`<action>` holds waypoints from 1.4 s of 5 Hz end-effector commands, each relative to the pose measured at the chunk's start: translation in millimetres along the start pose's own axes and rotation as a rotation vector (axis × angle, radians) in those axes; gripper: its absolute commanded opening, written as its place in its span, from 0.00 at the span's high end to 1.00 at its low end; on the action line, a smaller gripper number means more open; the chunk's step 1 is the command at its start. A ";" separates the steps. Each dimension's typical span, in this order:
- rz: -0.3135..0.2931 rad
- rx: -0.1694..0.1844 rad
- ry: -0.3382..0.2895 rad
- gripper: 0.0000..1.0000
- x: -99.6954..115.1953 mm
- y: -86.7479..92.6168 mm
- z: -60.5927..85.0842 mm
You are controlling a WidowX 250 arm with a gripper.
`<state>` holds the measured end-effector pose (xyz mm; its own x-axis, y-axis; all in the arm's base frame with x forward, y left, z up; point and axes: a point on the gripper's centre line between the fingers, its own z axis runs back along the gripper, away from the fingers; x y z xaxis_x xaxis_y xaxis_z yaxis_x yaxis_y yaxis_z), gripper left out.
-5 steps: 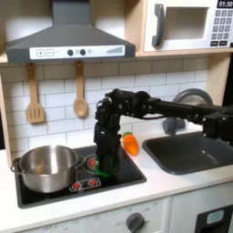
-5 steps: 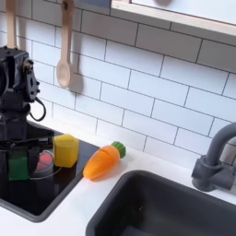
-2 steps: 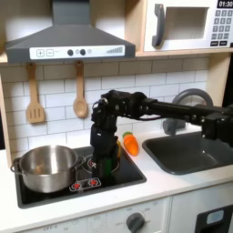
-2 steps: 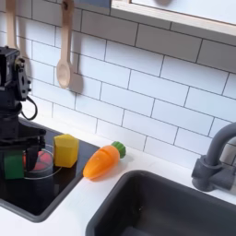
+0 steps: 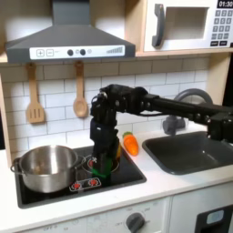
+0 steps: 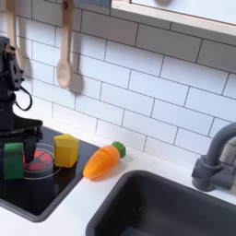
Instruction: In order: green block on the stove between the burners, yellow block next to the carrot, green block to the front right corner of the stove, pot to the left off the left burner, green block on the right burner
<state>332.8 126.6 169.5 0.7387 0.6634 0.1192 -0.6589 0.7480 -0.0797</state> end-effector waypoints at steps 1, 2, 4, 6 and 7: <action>-0.009 -0.045 0.000 0.00 -5.5 -7.2 16.2; -0.049 -0.053 -0.025 0.00 -26.8 -12.1 34.4; -0.170 -0.140 0.017 0.00 -86.2 -8.8 46.9; -0.333 -0.095 0.044 0.00 -117.1 9.5 44.7; -0.392 -0.250 0.030 0.00 -126.9 20.3 51.8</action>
<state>219.5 58.4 205.3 0.9252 0.3431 0.1623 -0.2962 0.9200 -0.2565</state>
